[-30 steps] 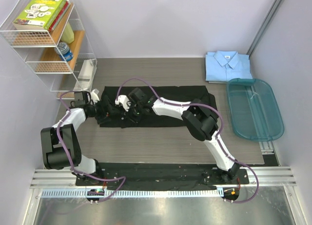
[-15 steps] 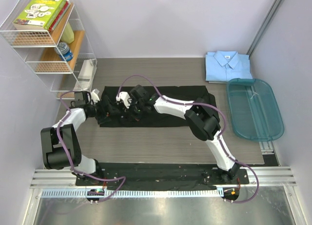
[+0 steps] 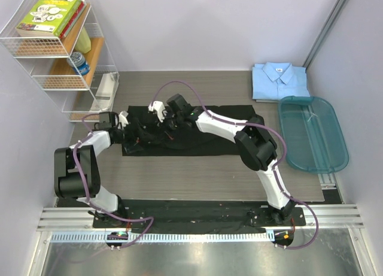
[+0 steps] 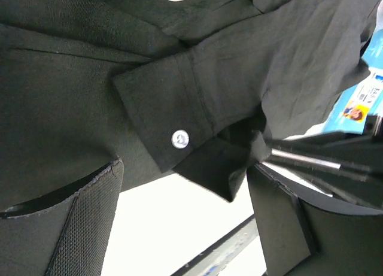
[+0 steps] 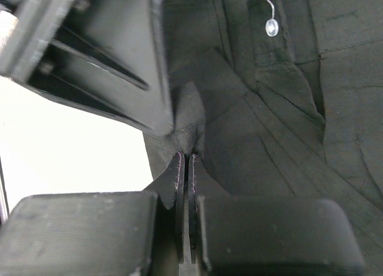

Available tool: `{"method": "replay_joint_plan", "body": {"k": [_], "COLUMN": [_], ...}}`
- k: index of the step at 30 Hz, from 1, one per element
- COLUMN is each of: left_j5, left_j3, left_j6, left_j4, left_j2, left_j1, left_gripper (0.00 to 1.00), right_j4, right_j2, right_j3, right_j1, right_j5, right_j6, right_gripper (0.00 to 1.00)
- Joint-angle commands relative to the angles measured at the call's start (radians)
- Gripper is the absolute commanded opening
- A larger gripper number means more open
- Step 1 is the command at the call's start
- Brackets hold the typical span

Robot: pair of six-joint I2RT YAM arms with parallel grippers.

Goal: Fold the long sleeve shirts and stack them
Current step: Neatly place the folded shirt into the bin

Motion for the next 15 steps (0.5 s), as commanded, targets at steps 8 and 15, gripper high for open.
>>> {"method": "replay_joint_plan", "body": {"k": [8, 15], "left_j5": [0.058, 0.110], "left_j3": [-0.016, -0.014], "left_j6": [-0.197, -0.213], "left_j4": [0.209, 0.248], "left_j2": [0.072, 0.094], "left_j1": [-0.024, -0.040], "left_gripper": [0.80, 0.37], "right_j4": [0.032, 0.034], "right_j2": [-0.049, -0.020], "right_j3": [0.026, 0.043], "right_j1": [0.008, 0.008], "right_j5": [-0.055, -0.064], "right_j6": [0.021, 0.042], "right_gripper": [0.06, 0.16]}}
